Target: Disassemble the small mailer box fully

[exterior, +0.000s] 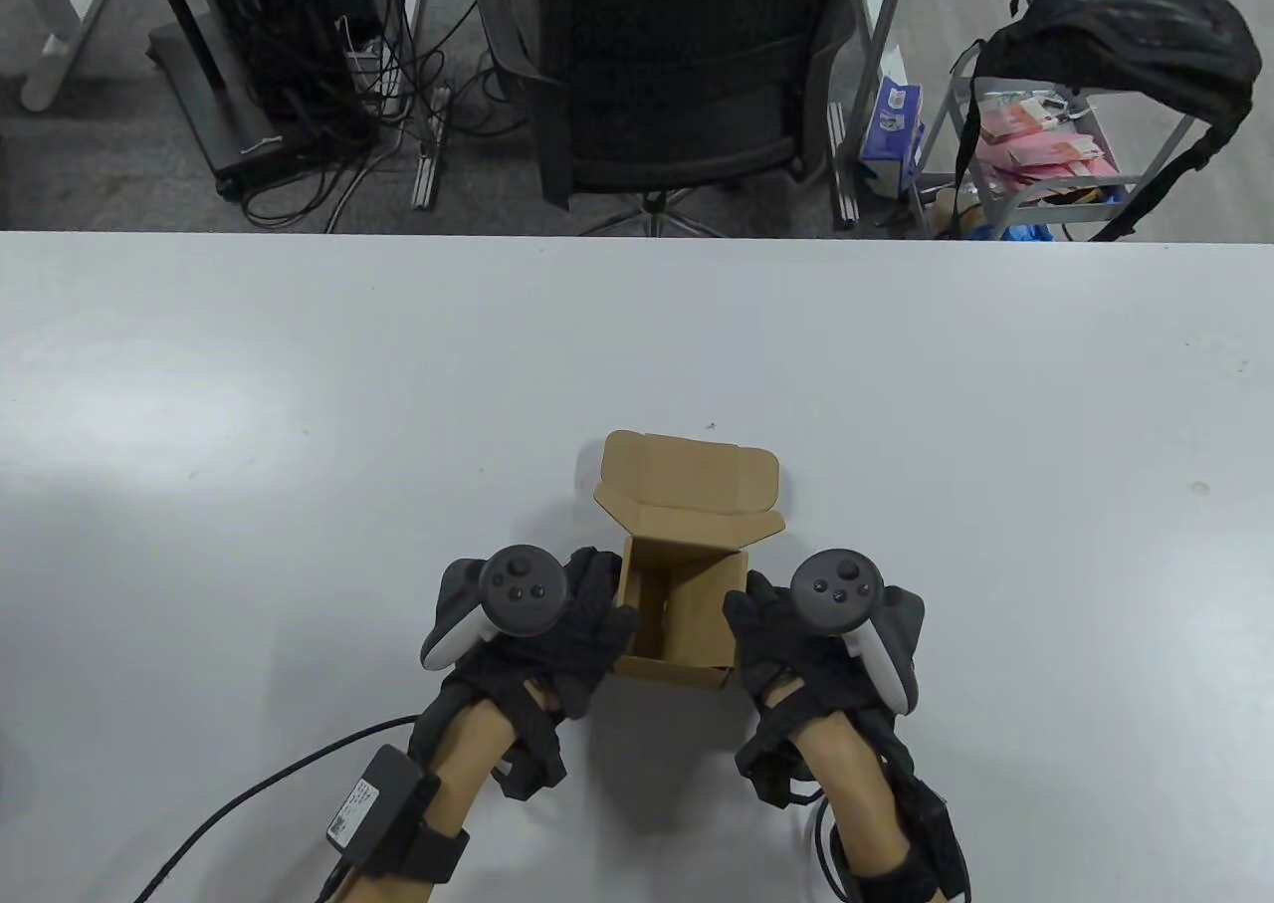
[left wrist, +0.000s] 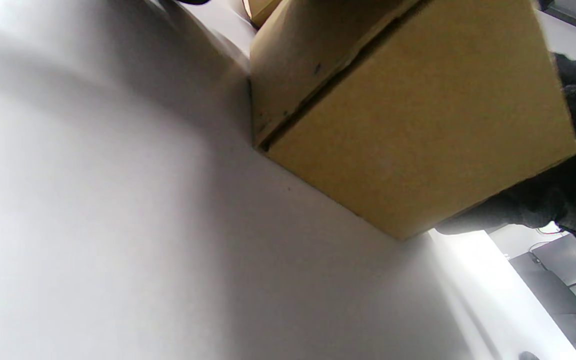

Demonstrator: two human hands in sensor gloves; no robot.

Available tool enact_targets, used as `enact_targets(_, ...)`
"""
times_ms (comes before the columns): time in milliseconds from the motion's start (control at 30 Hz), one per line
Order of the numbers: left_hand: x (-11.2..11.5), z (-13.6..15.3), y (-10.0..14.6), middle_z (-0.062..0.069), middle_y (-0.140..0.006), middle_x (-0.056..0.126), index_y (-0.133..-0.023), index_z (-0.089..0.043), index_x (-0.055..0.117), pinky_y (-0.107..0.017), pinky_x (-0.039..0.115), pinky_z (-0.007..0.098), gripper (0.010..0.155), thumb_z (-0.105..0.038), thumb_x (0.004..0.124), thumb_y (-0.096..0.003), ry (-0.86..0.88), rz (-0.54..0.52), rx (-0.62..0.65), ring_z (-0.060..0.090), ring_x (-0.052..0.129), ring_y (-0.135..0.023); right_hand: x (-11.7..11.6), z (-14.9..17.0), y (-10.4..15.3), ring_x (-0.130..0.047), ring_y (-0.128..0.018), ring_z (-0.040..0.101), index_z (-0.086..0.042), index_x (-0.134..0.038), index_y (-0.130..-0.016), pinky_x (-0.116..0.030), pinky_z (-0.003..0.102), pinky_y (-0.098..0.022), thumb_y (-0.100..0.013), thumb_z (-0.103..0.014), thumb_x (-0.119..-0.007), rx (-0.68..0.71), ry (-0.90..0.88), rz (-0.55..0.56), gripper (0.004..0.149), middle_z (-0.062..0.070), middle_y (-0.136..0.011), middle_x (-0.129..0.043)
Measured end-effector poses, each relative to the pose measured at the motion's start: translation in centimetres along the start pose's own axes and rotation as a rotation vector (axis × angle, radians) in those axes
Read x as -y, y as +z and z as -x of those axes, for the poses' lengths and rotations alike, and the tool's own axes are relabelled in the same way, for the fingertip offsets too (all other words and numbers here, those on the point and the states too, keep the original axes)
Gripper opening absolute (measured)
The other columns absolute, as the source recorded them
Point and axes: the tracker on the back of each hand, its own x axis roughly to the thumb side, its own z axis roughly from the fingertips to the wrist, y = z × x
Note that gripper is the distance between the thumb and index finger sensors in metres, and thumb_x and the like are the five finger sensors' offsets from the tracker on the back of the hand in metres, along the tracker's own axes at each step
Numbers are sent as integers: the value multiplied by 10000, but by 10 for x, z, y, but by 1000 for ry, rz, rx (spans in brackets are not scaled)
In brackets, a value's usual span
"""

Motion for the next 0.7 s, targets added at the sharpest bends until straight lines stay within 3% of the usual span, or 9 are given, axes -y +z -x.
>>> enact_targets(167,0,0,0,173,-1149,221,-1081,-134,250,-751,392,614,836,-665,459,-469,4,0,-1,473,354,-1051,1,2,-6,-778,-828,438,-112,-591,-930,-622,603,-607,-406,-538,-585,48,-66,-38,676,177,-994,-656)
enact_targets(400,0,1,0,172,-1149,221,-1082,-136,250,-751,392,612,836,-666,457,-469,6,1,-3,472,353,-1052,9,16,-10,-770,-828,425,-130,-571,-946,-616,603,-603,-408,-523,-588,5,-162,-151,667,173,-1009,-628)
enact_targets(567,0,1,0,193,-1147,219,-1082,-135,250,-752,389,612,837,-667,455,-468,4,2,-5,473,352,-1051,13,23,-10,-768,-820,423,-136,-572,-950,-617,601,-596,-406,-521,-597,-31,-177,-158,666,182,-1010,-612)
enact_targets(633,0,1,0,173,-1149,221,-1082,-134,252,-751,390,612,839,-667,455,-467,2,1,-5,472,352,-1051,15,19,-6,-647,-889,425,-157,-422,-988,-551,600,-636,-412,-531,-598,-11,-170,-120,709,184,-1055,-436)
enact_targets(700,0,1,0,172,-1150,220,-1082,-136,251,-752,390,610,841,-671,451,-466,0,1,-6,470,351,-1052,22,8,3,-502,-962,437,-218,-371,-1002,-473,603,-681,-397,-565,-609,32,-117,78,737,145,-1087,-306)
